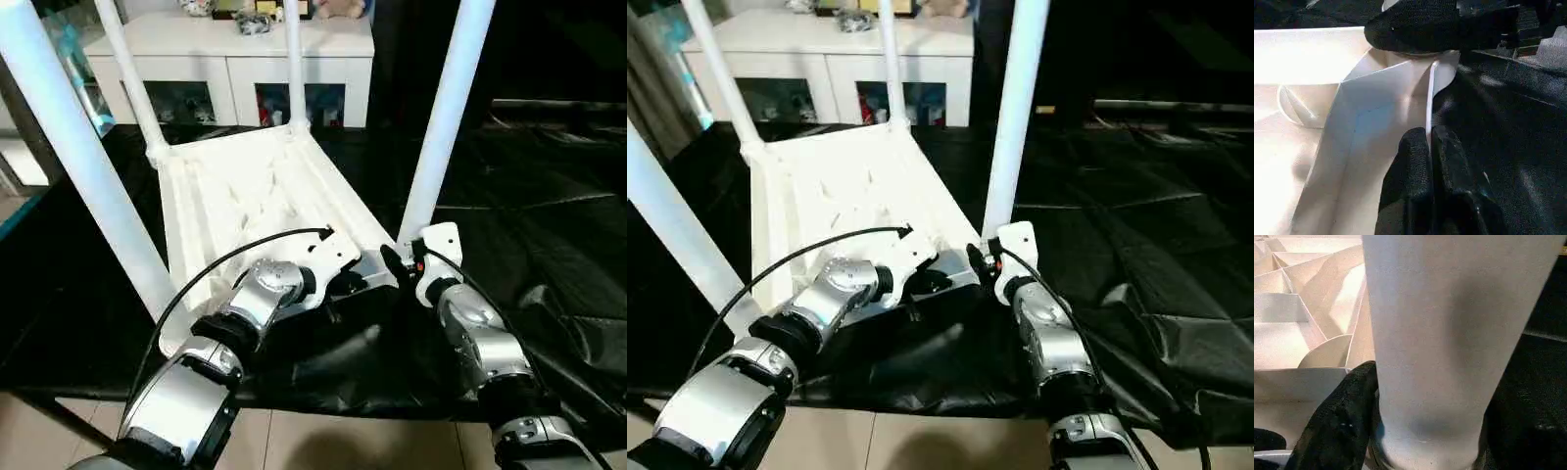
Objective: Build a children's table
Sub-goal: Rotate leg to tighten
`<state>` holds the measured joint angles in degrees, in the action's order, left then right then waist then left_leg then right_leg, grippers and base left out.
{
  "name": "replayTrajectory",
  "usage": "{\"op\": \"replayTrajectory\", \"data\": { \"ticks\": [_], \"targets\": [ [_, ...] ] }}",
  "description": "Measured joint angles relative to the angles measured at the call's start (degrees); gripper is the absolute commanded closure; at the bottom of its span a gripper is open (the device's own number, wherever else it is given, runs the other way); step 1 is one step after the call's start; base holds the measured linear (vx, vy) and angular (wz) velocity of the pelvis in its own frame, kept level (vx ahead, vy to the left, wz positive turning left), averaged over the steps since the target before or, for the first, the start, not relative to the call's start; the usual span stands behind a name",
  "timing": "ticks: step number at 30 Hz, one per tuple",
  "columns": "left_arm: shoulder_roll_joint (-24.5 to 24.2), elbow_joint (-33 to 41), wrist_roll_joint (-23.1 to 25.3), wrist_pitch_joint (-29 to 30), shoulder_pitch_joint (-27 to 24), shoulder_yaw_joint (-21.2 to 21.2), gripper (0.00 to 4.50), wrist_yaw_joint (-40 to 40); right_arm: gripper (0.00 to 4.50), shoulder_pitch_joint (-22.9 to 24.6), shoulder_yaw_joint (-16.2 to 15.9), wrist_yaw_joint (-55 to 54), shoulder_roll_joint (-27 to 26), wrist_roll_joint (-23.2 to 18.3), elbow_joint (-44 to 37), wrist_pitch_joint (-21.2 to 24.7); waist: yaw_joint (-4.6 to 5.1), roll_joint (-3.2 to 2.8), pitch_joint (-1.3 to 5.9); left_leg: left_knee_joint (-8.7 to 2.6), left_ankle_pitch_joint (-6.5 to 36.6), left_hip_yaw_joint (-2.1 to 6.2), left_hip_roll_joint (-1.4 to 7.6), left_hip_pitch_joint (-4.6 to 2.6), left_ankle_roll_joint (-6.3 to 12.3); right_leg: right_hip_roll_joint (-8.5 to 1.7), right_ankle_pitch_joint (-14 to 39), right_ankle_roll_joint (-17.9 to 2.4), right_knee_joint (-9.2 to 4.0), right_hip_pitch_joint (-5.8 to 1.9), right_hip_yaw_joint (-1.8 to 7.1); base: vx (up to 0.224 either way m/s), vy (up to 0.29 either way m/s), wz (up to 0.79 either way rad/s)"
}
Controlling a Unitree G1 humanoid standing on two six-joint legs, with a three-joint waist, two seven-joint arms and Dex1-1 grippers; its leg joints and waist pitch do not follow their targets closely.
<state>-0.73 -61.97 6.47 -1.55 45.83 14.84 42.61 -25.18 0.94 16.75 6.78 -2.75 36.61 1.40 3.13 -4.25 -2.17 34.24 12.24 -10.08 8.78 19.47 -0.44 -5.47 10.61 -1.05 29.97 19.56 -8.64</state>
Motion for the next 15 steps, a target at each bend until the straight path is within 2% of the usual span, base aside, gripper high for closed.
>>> {"op": "replayTrajectory", "data": {
  "ticks": [3,4,6,9,10,13,15],
  "targets": [
    [-0.1,-0.3,0.0,-1.1,0.0,0.0,4.50,0.3,0.77,0.4,0.0,0.7,-0.2,-0.2,-0.1,-1.3,0.61,0.04,-0.03,0.00,0.0,0.08,-0.17,0.08,0.06,-0.16,0.2,0.4,0.00,-0.03,-0.02,0.000,0.000,0.00],
    [-0.2,-0.3,0.0,-1.5,0.0,0.0,4.50,0.6,0.77,0.5,0.0,1.6,0.1,-0.3,-0.2,-1.6,0.82,0.04,-0.03,0.00,0.0,0.09,-0.24,0.15,0.08,-0.22,0.2,0.4,0.01,0.00,-0.02,0.000,0.000,0.00],
    [-1.4,0.1,0.0,-3.0,0.1,0.0,4.50,3.9,0.77,1.9,-1.0,10.2,4.2,-1.9,-2.6,-1.5,0.98,0.07,-0.07,-0.05,0.1,0.11,-0.45,0.72,0.15,-0.41,0.2,0.4,0.12,0.20,0.12,0.000,0.000,0.00],
    [-3.3,0.5,-0.3,-4.4,0.1,0.1,4.50,8.8,0.77,3.2,-1.7,19.9,8.7,-3.7,-5.5,-0.6,0.87,0.13,-0.12,-0.08,0.1,0.06,-0.58,1.22,0.18,-0.60,-0.1,-0.1,0.58,0.58,0.27,0.000,0.000,0.00],
    [-4.2,0.6,-0.6,-4.9,0.1,0.1,4.50,10.5,0.77,3.7,-2.0,22.9,10.6,-4.3,-6.8,0.2,0.66,0.33,-0.19,-0.04,0.1,0.03,-0.70,1.40,0.18,-0.73,-0.4,-0.4,0.89,0.79,0.33,0.000,0.000,0.00],
    [-6.9,2.0,-1.5,-6.4,-0.1,0.2,4.50,17.2,0.77,5.0,-3.8,33.9,16.7,-6.8,-11.3,2.4,-0.78,0.75,-0.26,-0.01,0.0,-0.27,-0.81,1.72,0.21,-0.86,-1.3,-0.1,1.87,1.65,0.94,0.015,-0.018,0.02],
    [-8.7,2.6,-2.1,-7.0,-0.2,0.2,4.50,20.9,0.77,5.1,-4.6,38.5,19.1,-7.8,-13.0,3.7,-2.04,0.95,-0.29,-0.01,-0.1,-0.27,-0.65,1.90,0.47,-0.71,-1.0,0.3,2.44,2.19,1.06,0.046,-0.061,-0.04]
  ]
}}
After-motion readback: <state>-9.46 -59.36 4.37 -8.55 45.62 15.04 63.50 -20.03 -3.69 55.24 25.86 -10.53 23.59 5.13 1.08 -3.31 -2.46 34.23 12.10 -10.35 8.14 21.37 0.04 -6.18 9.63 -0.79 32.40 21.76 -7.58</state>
